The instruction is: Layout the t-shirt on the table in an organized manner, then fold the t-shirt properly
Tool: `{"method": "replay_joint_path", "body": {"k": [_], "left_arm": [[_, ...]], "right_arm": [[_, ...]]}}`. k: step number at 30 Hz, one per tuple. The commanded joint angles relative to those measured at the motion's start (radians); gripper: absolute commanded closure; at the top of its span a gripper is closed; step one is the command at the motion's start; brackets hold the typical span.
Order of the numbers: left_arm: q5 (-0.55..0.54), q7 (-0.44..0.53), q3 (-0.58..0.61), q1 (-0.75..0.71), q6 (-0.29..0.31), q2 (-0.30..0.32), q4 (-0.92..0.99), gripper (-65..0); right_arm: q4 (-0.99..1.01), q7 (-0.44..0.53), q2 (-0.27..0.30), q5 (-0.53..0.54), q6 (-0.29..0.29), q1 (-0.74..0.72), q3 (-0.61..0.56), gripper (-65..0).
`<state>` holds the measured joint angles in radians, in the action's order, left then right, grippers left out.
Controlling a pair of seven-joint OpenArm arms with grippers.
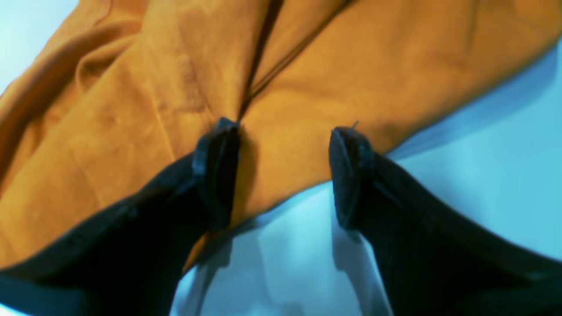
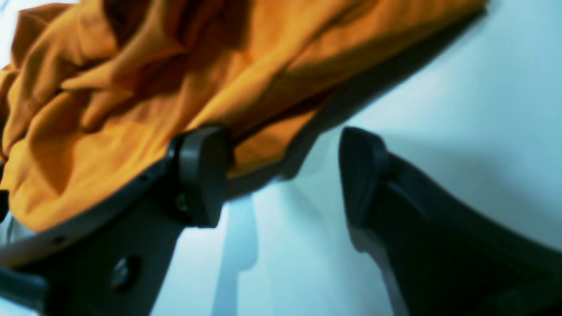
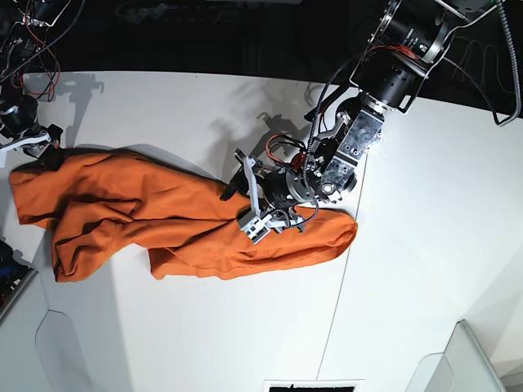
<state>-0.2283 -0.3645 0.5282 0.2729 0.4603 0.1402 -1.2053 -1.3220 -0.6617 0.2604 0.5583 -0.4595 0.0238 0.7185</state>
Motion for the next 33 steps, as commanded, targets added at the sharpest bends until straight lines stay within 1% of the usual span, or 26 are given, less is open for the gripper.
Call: {"method": "replay_joint_path", "body": {"k": [1,2,3,4,6,7,8,9,11,13,15,18,21,23,26,27,30,33], "left_arm": [[0.005,0.0,-0.003,0.018,-0.001,-0.002,0.0,-36.3],[0.005,0.002,-0.003,0.018,-0.006,-0.002,0.004,-35.8],[0.005,0.002,-0.003,0.019,-0.014,-0.001,0.005,-33.3],[0.01,0.001,-0.003,0.022,-0.018,-0.001,0.004,-27.5],[0.028,0.002,-0.004,0.031,-0.023,0.003,0.004,-13.1],[0.028,0.002,-0.004,0.038,-0.023,0.006,0.004,-7.2],[0.027,0.001,-0.004,0.044,-0.023,0.008,0.004,-2.3],[0.027,0.0,-0.005,0.053,-0.023,0.011,0.002,0.0],[0.027,-0.015,-0.005,0.074,-0.023,0.017,-0.007,0.0],[0.026,-0.039,-0.007,0.087,-0.028,0.029,-0.038,0.0],[0.023,-0.073,-0.012,0.09,-0.063,0.051,-0.094,0.0],[0.005,-0.119,-0.036,0.09,-0.105,0.103,-0.2,0.0],[0.0,-0.194,-0.065,0.091,-0.105,0.149,-0.308,0.0],[0.0,-0.231,-0.07,0.095,-0.107,0.173,-0.367,0.0],[0.0,-0.257,-0.07,0.096,-0.151,0.198,-0.401,0.0],[0.0,-0.269,-0.069,0.095,-0.154,0.198,-0.401,0.0],[0.0,-0.288,-0.069,0.089,-0.152,0.198,-0.401,0.0],[-0.027,-0.279,-0.069,0.09,-0.095,0.197,-0.401,0.0]], "right_arm": [[-0.003,-0.035,0.008,-0.016,0.002,-0.008,-0.012,-36.8],[-0.003,-0.035,0.008,-0.017,0.002,-0.013,-0.021,-31.1],[-0.003,-0.035,0.008,-0.019,0.0,-0.016,-0.032,-24.0],[-0.003,-0.034,0.008,-0.019,-0.002,-0.017,-0.042,-16.3],[-0.003,-0.032,0.008,-0.016,-0.034,-0.019,-0.057,-3.0],[-0.004,-0.029,0.008,-0.015,-0.055,-0.019,-0.061,0.0],[-0.005,-0.03,0.008,-0.016,-0.07,-0.018,-0.061,0.0],[-0.008,-0.031,0.008,-0.016,-0.073,-0.018,-0.06,0.0],[-0.023,-0.031,0.009,-0.017,-0.093,-0.014,-0.051,0.0],[-0.061,-0.043,0.009,-0.015,-0.098,-0.001,-0.037,0.0],[-0.126,-0.073,0.009,0.01,-0.099,0.027,-0.02,0.0],[-0.254,-0.121,0.009,0.065,-0.107,0.09,0.006,0.0],[-0.382,-0.149,0.01,0.104,-0.106,0.162,0.036,0.0],[-0.451,-0.163,0.012,0.126,-0.106,0.211,0.063,0.0],[-0.523,-0.197,0.012,0.162,-0.105,0.285,0.117,0.0],[-0.536,-0.21,0.011,0.173,-0.105,0.308,0.135,0.0],[-0.55,-0.206,0.011,0.196,-0.105,0.376,0.185,0.0],[-0.55,-0.197,0.011,0.206,-0.105,0.388,0.221,0.0]]}}
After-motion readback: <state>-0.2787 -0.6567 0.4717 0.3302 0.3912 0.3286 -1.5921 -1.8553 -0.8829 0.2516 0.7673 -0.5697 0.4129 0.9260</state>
